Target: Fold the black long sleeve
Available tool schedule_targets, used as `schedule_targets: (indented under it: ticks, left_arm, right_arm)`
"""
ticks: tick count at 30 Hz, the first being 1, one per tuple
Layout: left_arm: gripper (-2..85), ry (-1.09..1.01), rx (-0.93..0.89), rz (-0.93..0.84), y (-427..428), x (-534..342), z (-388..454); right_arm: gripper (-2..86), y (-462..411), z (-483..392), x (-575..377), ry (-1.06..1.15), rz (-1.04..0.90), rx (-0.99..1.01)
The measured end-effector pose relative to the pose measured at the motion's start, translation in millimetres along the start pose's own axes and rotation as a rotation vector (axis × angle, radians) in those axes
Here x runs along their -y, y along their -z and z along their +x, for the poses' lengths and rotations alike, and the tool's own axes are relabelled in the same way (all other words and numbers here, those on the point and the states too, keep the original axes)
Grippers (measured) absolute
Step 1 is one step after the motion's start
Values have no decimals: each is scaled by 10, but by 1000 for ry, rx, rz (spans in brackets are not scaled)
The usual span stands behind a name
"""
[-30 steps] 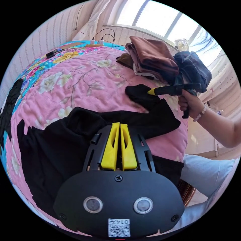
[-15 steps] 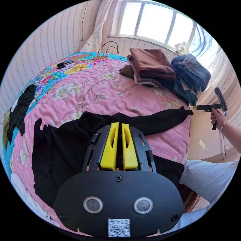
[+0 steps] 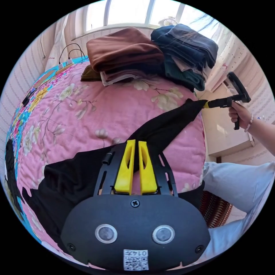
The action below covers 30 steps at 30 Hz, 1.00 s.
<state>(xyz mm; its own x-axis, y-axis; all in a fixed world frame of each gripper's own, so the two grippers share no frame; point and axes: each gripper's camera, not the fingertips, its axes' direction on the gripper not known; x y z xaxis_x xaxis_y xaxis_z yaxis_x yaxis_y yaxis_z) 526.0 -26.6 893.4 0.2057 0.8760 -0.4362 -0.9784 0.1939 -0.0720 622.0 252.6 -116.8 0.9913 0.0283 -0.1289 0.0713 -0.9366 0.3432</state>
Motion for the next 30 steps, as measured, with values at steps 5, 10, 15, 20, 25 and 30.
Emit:
schedule_targets:
  ticks: [5, 10, 15, 20, 25, 30]
  left_arm:
    - [-8, -30, -48, 101, 436, -27, 82]
    - [-6, 57, -85, 169, 510, 143, -140]
    - [29, 87, -40, 101, 174, 399, -343]
    - [59, 15, -38, 43, 35, 452, -251]
    - [10, -4, 3, -99, -397, 382, -199]
    - [-9, -21, 29, -7, -119, 451, -178]
  right_arm:
    - [3, 380, 184, -150, 41, -69, 94]
    - [11, 431, 426, 28, -7, -129, 155]
    - [25, 210, 741, 293, -82, -48, 159]
    - [46, 201, 807, 218, -87, 17, 99]
    - [64, -135, 776, 241, -85, -41, 116]
    - [19, -221, 681, 201, -73, -94, 96]
